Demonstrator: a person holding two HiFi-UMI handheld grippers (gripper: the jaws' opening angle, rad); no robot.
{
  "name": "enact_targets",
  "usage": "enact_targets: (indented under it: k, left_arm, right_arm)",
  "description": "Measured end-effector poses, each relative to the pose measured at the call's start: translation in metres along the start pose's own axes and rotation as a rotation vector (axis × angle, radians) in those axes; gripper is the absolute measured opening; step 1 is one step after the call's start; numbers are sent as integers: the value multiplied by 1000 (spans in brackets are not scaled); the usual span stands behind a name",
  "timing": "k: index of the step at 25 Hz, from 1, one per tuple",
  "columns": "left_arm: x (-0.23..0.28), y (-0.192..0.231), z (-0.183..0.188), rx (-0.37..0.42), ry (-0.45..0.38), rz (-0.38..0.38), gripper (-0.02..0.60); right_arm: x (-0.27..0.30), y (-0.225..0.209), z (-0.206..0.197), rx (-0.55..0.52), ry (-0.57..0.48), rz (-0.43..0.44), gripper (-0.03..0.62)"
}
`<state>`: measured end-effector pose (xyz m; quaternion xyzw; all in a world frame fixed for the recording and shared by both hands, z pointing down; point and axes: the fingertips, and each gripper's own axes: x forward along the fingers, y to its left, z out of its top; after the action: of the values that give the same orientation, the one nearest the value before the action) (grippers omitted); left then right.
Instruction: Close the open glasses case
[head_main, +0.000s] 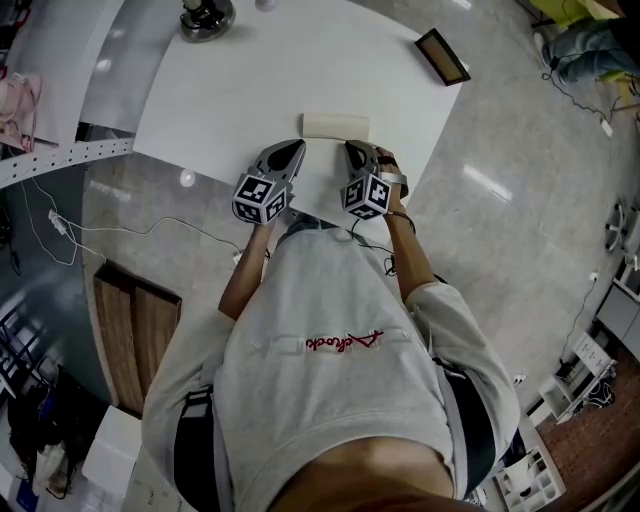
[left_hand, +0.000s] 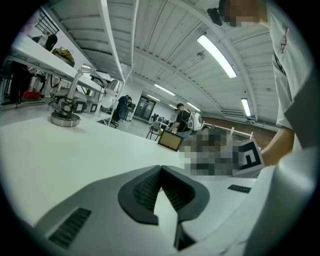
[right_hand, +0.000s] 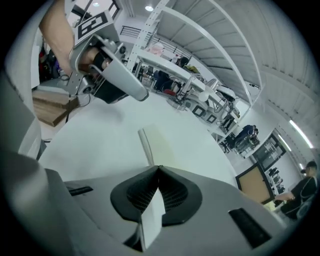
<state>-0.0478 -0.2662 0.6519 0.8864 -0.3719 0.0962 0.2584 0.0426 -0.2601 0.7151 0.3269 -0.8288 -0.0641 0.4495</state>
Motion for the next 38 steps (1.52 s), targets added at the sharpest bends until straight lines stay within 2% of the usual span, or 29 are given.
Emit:
enact_targets:
  k: [5, 14, 20, 23, 29, 38]
  left_arm:
    - [-2, -8, 2, 17, -9, -11, 29]
    - [-11, -17, 13, 60, -34, -26, 28]
    - [-22, -25, 22, 78, -62, -34, 28]
    - [-30, -28, 25, 91, -75, -42, 28]
    - [-50, -40, 29, 109, -105, -68, 28]
    - [-83, -69, 12, 117, -119, -104, 29]
  right_arm:
    - [-12, -14, 15, 189, -81, -20, 21]
    - [-49, -45, 45, 651, -316, -29, 21]
    - [-69, -47, 47, 850, -406, -27, 21]
    - [-81, -42, 54, 896, -442, -27, 20]
    - [-104, -29, 66, 888, -474, -68, 20]
    - [-142, 8, 72, 877, -490, -121, 20]
